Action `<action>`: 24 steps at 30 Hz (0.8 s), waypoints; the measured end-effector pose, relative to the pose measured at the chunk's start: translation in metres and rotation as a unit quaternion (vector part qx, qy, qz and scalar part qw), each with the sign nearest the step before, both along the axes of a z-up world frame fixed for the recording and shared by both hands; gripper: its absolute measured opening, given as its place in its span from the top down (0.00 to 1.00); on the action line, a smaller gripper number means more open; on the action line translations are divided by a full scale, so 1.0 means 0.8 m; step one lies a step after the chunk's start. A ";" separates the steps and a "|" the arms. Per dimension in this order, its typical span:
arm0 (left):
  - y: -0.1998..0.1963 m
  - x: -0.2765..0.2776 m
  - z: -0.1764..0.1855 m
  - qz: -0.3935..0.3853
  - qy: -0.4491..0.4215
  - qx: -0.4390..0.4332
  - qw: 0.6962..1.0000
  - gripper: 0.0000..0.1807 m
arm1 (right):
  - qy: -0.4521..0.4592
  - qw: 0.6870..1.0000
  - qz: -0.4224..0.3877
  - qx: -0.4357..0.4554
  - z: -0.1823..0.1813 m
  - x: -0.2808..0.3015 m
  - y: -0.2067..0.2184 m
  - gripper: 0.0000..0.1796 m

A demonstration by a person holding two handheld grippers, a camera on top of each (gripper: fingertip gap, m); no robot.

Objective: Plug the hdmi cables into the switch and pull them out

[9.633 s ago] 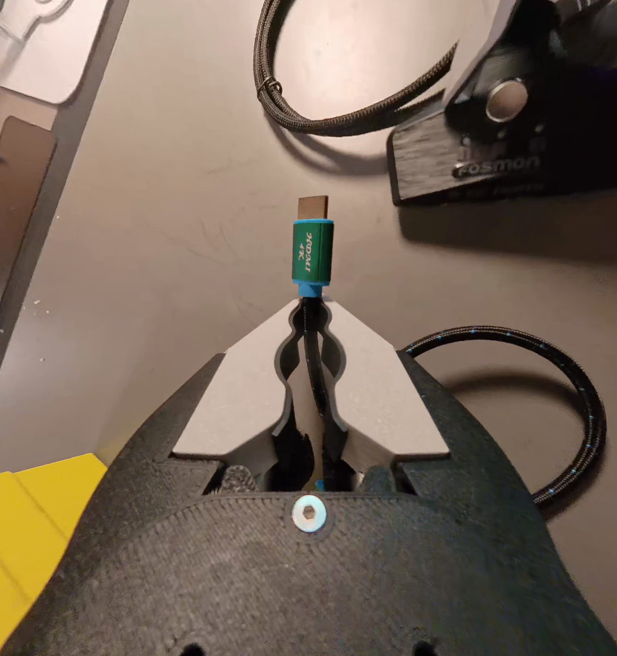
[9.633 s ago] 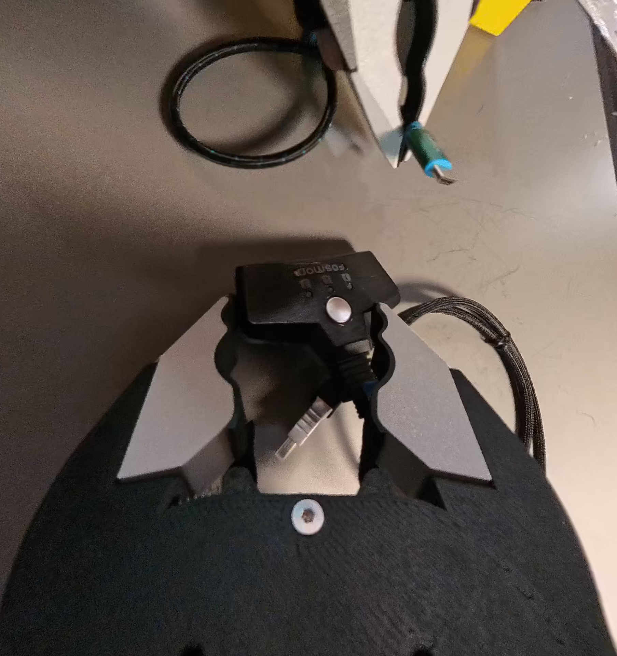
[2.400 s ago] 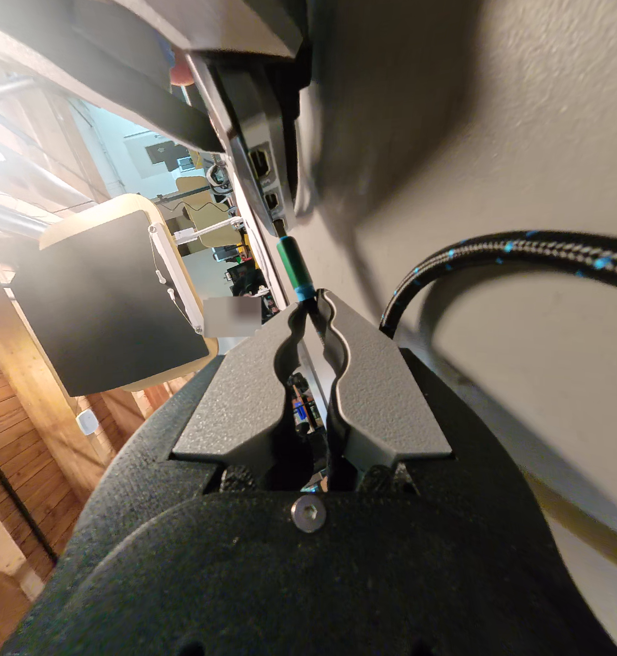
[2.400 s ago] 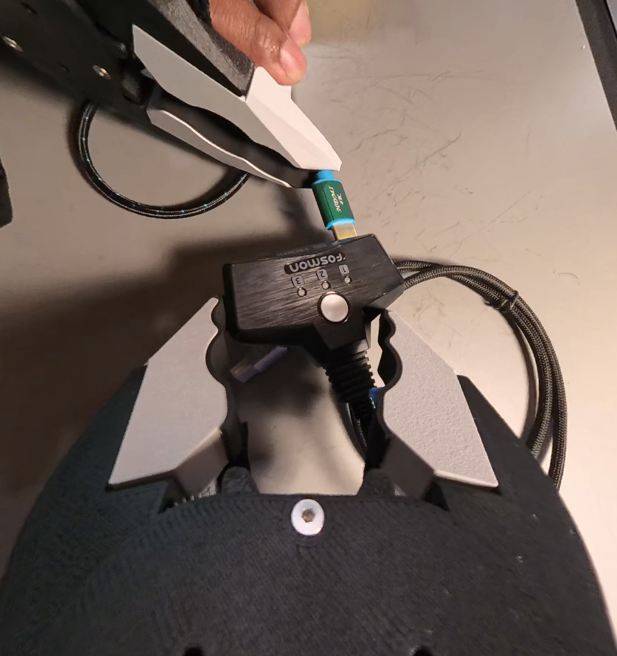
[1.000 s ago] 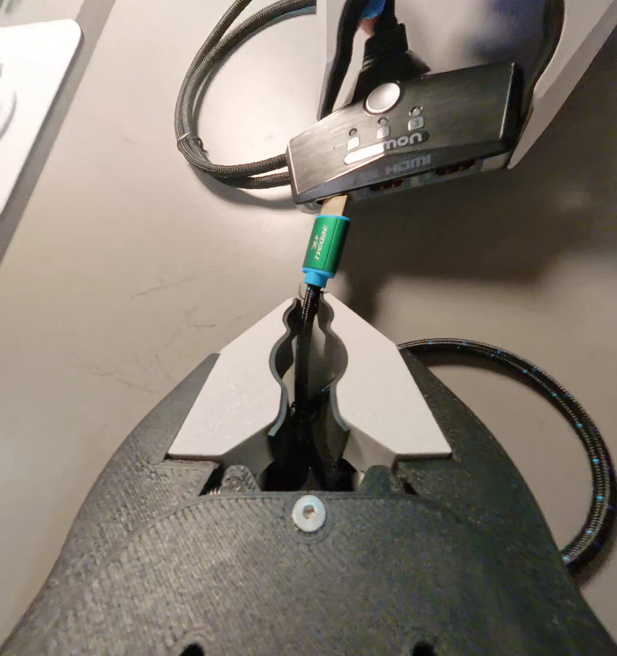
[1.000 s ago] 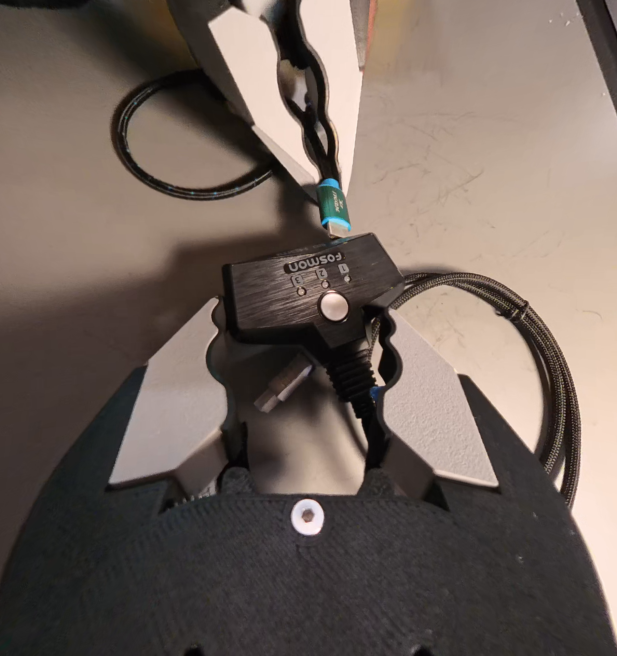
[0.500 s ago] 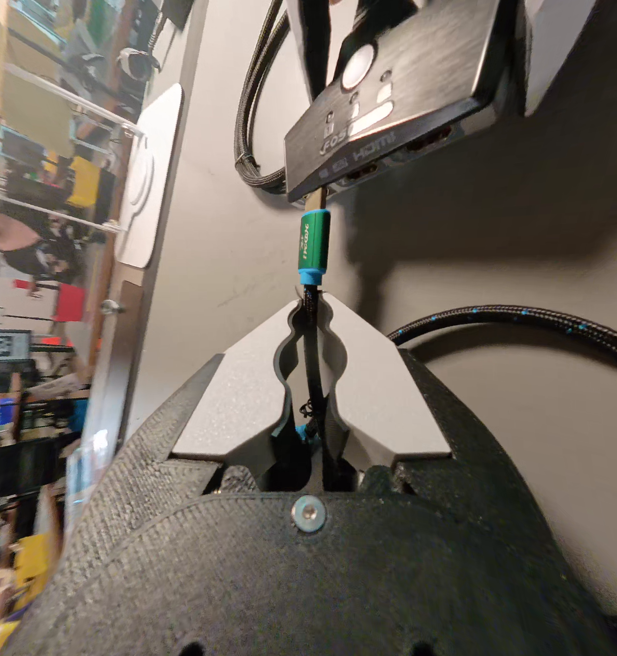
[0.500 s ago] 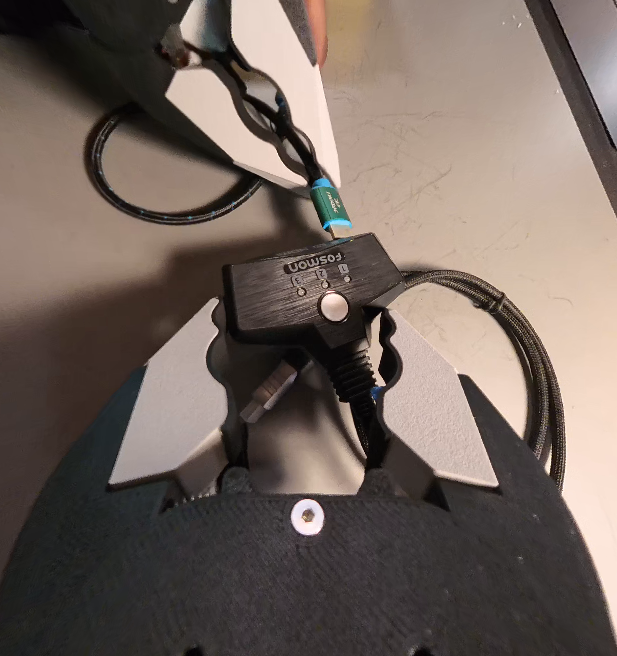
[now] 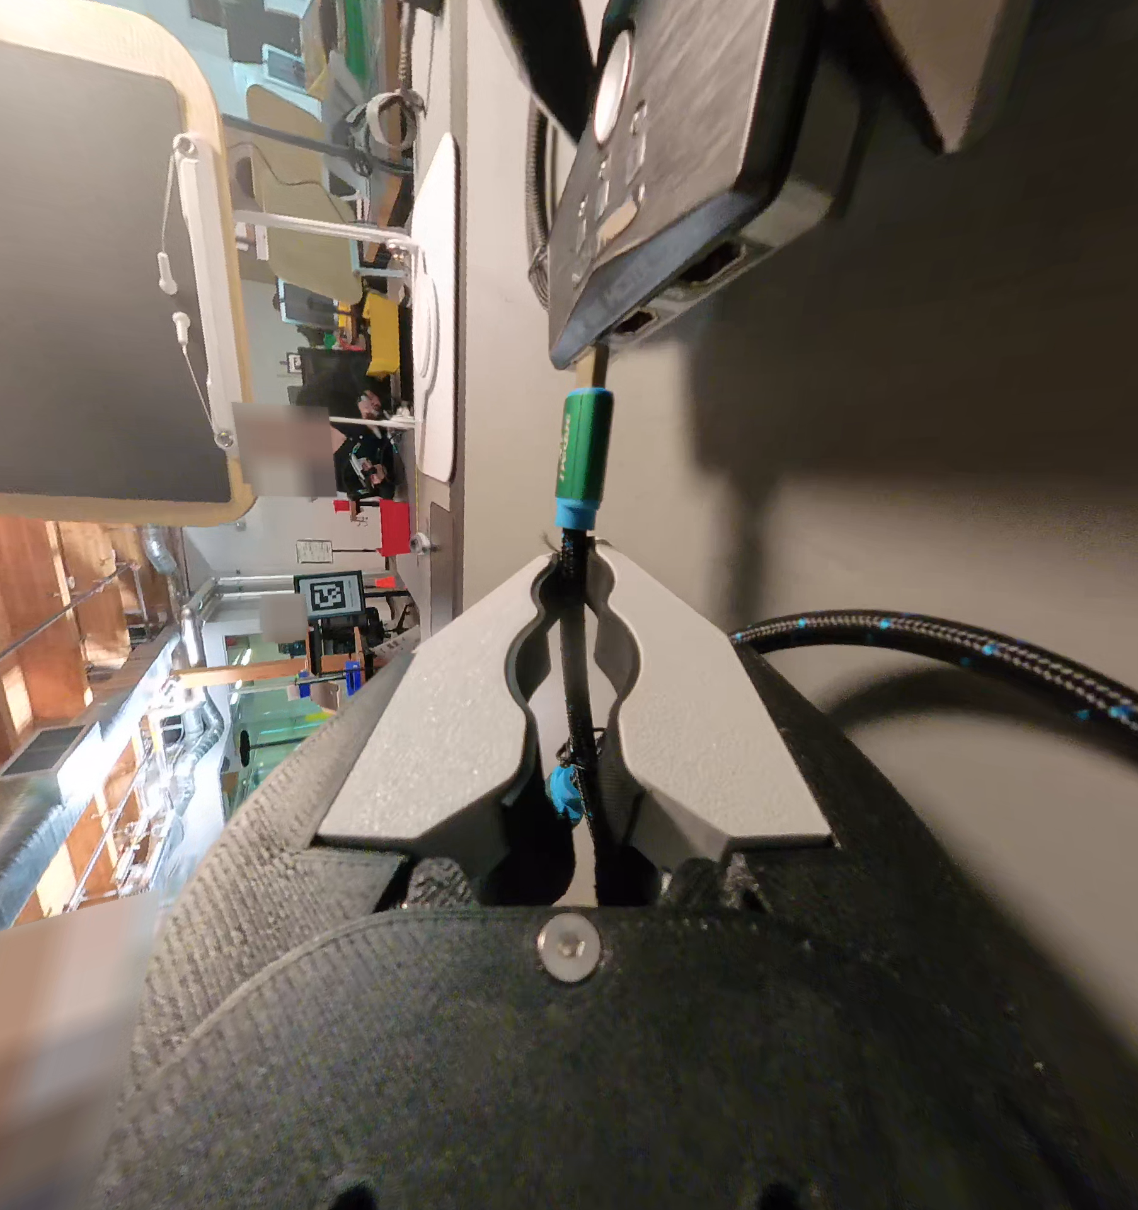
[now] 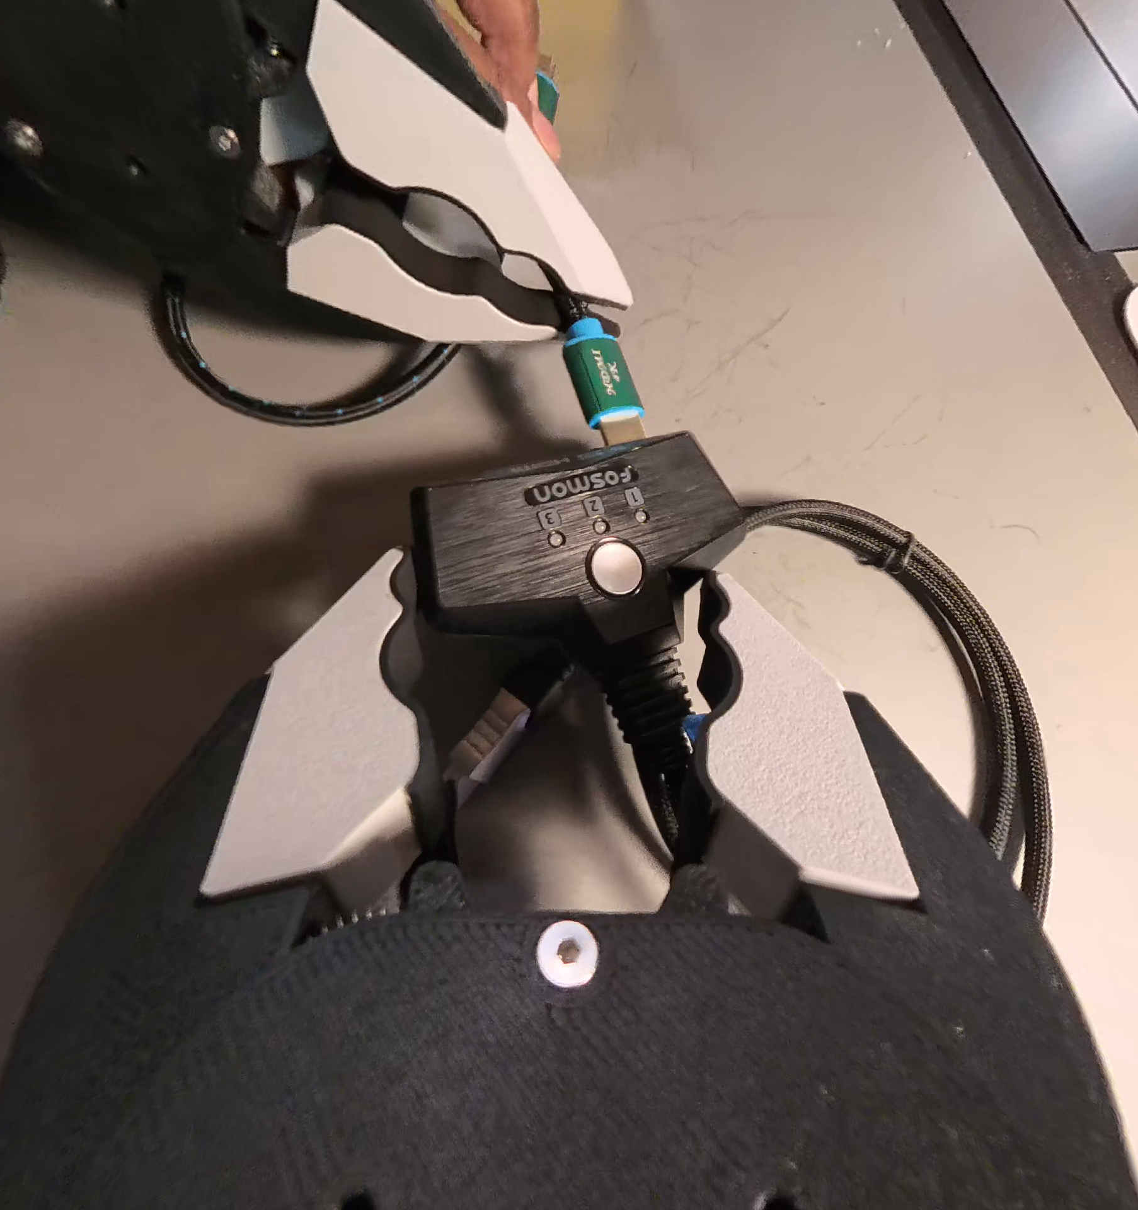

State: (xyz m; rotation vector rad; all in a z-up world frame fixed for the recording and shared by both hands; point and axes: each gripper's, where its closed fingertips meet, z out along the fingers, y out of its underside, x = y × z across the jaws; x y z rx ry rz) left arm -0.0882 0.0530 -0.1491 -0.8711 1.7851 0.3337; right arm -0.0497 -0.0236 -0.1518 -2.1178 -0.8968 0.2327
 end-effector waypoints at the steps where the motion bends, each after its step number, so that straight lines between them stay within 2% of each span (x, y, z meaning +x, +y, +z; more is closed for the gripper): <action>1: 0.001 0.002 0.002 0.007 -0.007 0.004 1.000 0.97 | 0.000 1.000 -0.004 0.000 0.000 0.001 0.001 0.51; 6: 0.002 0.005 0.007 0.018 0.007 0.054 0.998 0.97 | -0.007 1.000 -0.009 0.002 -0.002 0.005 0.002 0.51; 14: 0.003 0.003 -0.005 0.012 0.029 0.049 0.998 0.96 | -0.002 1.000 -0.002 0.001 0.000 0.004 0.000 0.51; 24: 0.010 0.000 -0.011 0.043 0.046 0.063 0.996 0.96 | -0.006 1.000 0.015 -0.005 -0.002 -0.003 -0.005 0.51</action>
